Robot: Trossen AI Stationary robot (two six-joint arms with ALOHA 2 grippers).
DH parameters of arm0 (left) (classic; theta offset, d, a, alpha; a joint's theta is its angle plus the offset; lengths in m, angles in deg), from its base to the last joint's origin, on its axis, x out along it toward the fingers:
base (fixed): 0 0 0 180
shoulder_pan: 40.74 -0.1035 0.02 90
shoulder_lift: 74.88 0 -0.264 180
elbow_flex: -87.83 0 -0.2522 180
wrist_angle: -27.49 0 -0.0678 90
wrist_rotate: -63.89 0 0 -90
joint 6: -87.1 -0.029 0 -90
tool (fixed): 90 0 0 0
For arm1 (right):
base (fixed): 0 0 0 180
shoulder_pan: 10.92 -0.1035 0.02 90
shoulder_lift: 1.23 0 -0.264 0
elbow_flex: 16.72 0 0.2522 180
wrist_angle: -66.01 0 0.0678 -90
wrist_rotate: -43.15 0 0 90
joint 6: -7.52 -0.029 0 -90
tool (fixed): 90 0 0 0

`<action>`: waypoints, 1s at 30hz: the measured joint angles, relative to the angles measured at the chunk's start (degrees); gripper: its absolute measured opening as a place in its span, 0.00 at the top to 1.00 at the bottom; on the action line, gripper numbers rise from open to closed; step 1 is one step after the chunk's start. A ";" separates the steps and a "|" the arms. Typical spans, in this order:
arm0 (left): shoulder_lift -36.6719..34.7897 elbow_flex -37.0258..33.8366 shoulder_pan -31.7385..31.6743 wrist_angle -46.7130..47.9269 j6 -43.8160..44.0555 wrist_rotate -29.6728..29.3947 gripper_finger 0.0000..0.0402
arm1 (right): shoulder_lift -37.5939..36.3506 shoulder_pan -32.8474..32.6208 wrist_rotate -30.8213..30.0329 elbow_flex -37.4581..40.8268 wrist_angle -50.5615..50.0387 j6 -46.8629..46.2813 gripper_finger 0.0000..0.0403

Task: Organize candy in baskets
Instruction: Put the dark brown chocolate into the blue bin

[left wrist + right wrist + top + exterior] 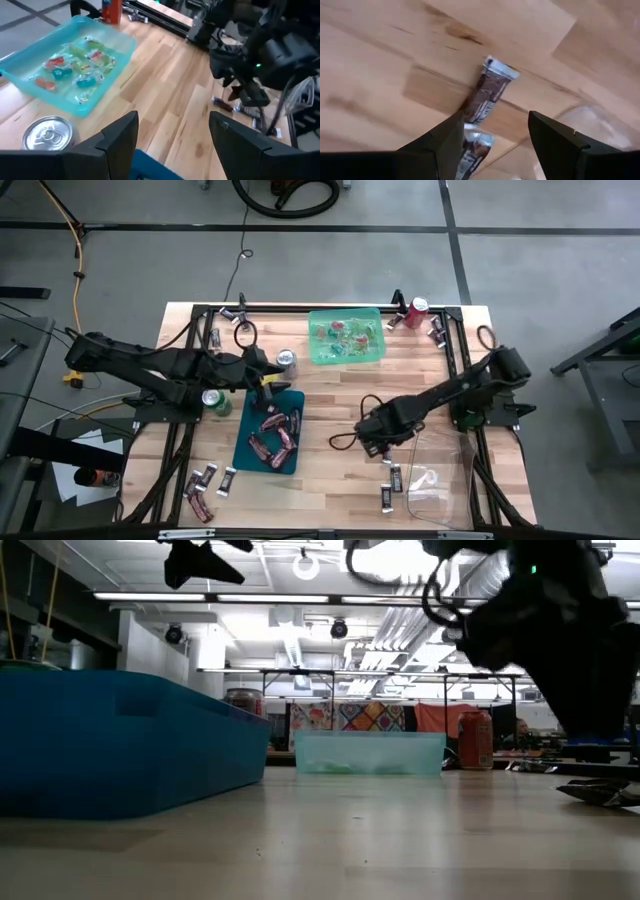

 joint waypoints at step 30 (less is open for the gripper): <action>-0.04 0.80 -2.64 1.97 -0.74 3.12 0.43 | 7.35 0.73 -16.35 -4.73 -0.45 8.09 0.96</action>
